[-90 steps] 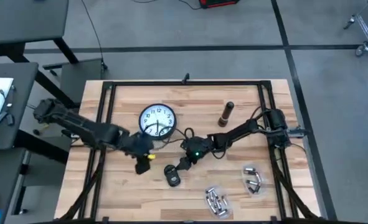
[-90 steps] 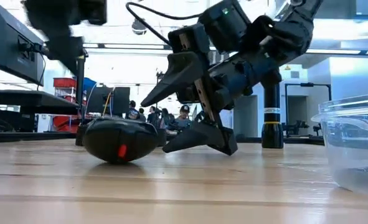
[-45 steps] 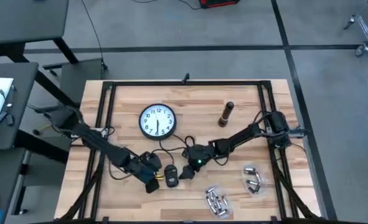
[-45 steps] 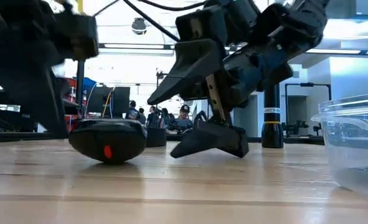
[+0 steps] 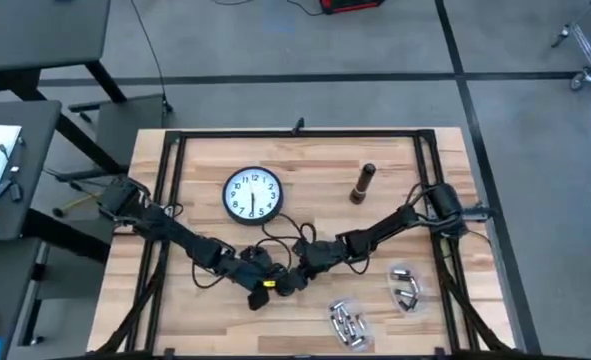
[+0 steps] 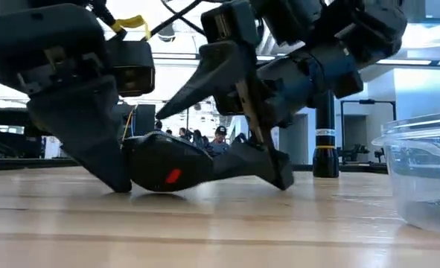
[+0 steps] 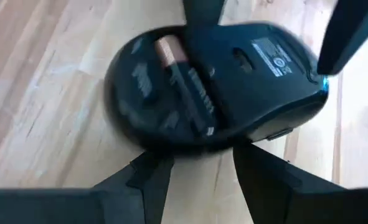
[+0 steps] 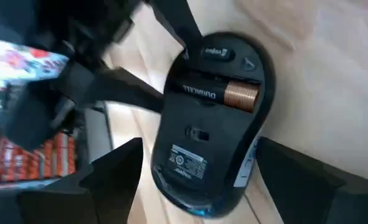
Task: Insert battery
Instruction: Adjust the black computer mouse
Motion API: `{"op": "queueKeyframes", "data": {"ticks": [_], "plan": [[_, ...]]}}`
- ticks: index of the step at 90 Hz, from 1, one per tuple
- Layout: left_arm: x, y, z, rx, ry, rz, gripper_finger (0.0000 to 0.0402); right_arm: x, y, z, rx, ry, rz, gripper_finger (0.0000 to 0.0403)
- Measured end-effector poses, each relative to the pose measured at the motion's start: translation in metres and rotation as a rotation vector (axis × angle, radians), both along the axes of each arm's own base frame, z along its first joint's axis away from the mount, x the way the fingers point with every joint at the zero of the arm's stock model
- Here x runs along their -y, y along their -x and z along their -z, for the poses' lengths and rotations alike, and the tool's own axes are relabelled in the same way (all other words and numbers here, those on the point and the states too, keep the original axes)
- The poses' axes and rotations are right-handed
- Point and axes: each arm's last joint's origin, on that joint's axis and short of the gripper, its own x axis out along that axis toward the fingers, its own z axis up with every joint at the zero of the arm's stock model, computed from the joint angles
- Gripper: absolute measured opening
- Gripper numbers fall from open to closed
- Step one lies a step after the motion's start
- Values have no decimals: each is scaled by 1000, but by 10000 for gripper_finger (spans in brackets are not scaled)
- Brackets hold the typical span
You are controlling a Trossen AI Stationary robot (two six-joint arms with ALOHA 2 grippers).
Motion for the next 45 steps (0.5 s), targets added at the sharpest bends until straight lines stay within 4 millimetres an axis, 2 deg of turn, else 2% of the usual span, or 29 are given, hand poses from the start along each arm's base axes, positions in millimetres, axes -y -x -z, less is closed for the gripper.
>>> {"op": "queueKeyframes", "data": {"ticks": [13, 28, 45], "plan": [[-3, -1, 0, 1, -29, 27, 155, 2, -10, 2, 53, 29, 8, 296], [-4, -1, 1, -3, -55, 40, 155, -1, -17, -6, 137, 93, -51, 296], [-6, -1, -1, -9, -34, 9, 155, -5, -18, -6, 138, 158, -143, 291]]}}
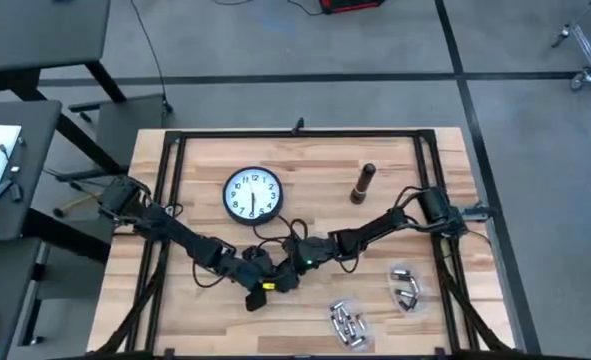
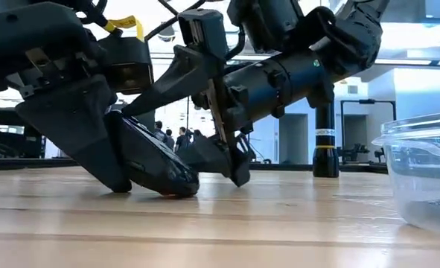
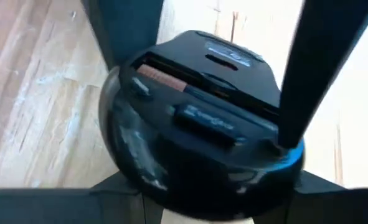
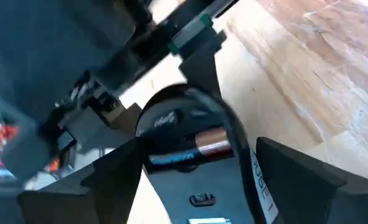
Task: Insert battery
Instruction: Adjust the black computer mouse
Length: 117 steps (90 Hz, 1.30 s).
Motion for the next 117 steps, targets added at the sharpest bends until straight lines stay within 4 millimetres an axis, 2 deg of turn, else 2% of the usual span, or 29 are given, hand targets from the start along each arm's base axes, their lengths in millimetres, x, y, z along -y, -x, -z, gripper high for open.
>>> {"op": "queueKeyframes", "data": {"ticks": [24, 33, 43, 57, 70, 81, 93, 104, 117], "plan": [[-11, -2, -10, 56, -81, -89, 155, -21, 4, -4, 113, 82, -296, 290], [-13, -5, -12, 74, -48, -85, 155, -18, -1, -4, 94, 146, -230, 290], [-18, -6, -12, 73, -50, -104, 155, -11, -3, -2, -5, 169, -143, 290], [-18, -6, -11, 53, -29, -74, 155, -7, -1, 0, -61, 183, -142, 290], [-21, -3, -20, 33, 26, -37, 155, -2, 0, -9, -35, 211, -197, 290], [-26, 8, -40, 18, 45, -16, 155, 1, 7, -32, -32, 277, -237, 290], [-30, 30, -60, -47, 17, 2, 155, 2, 22, -59, -76, 384, -295, 290], [-23, 48, -67, -94, 15, 40, 155, -3, 36, -68, -169, 387, -297, 290], [-1, 64, -58, -92, 24, 133, 155, -19, 39, -65, -245, 229, -188, 290]]}}
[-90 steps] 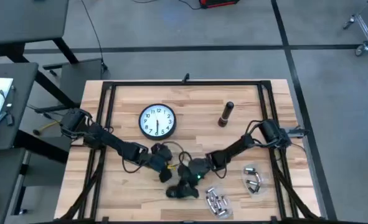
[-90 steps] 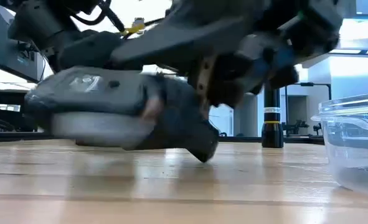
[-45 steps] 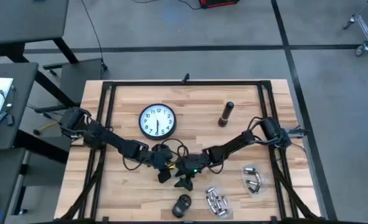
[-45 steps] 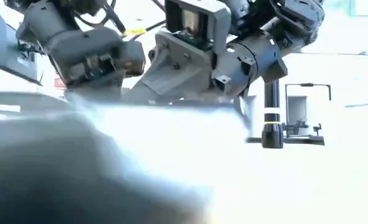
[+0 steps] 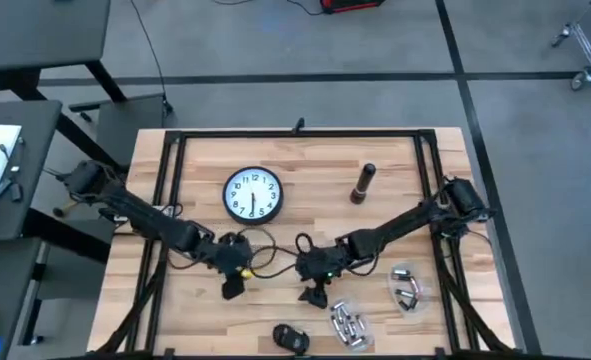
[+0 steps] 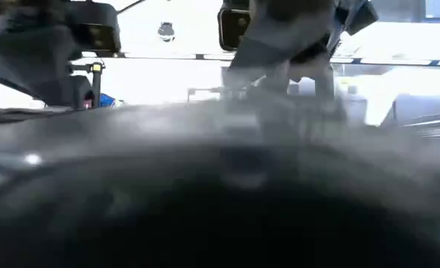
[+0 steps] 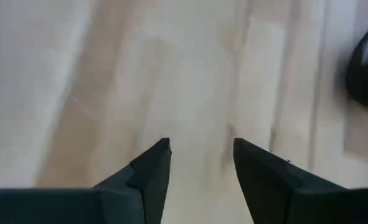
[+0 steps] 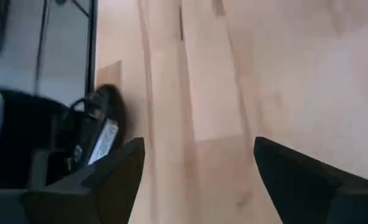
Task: Insert battery
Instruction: Adjust the black computer mouse
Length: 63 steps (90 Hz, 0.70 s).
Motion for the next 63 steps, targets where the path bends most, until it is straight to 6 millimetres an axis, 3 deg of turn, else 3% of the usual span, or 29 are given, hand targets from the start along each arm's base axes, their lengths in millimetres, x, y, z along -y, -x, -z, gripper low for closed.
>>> {"op": "queueKeyframes", "data": {"ticks": [13, 35, 51, 63], "plan": [[19, 13, 13, -2, 33, 52, 155, -22, 0, 2, 28, -71, 57, 290], [53, 11, 25, 97, 84, 144, 155, -71, 8, -28, 7, 25, 63, 290], [65, 2, 44, 118, 116, 150, 155, -90, -15, -54, -26, 20, 142, 290], [67, 1, 49, 102, 136, 158, 155, -108, -32, -60, -144, 93, 136, 290]]}}
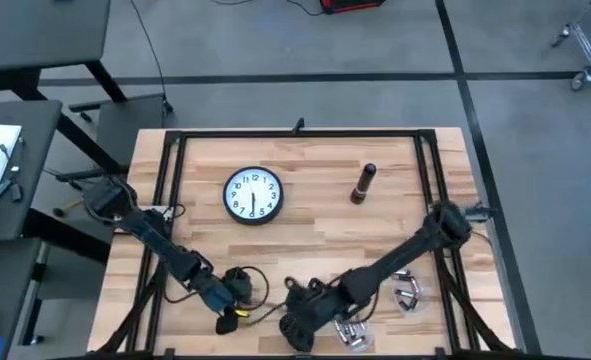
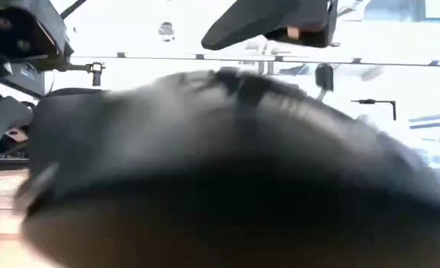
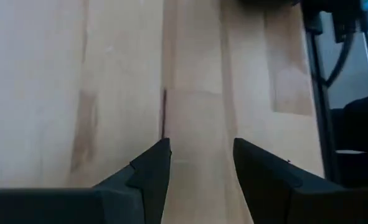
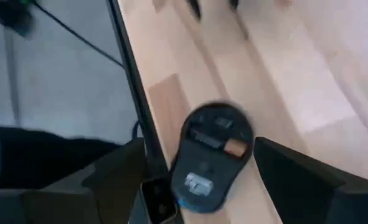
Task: Insert battery
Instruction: Adjust the black computer mouse
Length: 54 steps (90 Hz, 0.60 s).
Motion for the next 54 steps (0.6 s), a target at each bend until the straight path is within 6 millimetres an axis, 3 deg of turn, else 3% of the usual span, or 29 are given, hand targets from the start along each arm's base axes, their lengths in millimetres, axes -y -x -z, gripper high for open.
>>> {"op": "queueKeyframes", "data": {"ticks": [13, 32, 54], "plan": [[0, 2, -7, 12, 23, 0, 155, -6, -7, -1, -176, 99, 94, 290], [-1, 2, -9, 15, 26, -2, 155, -28, -30, 13, -134, 41, 110, 290], [-1, 2, -8, 3, 19, -5, 155, -42, -28, 35, -211, 61, 152, 290]]}}
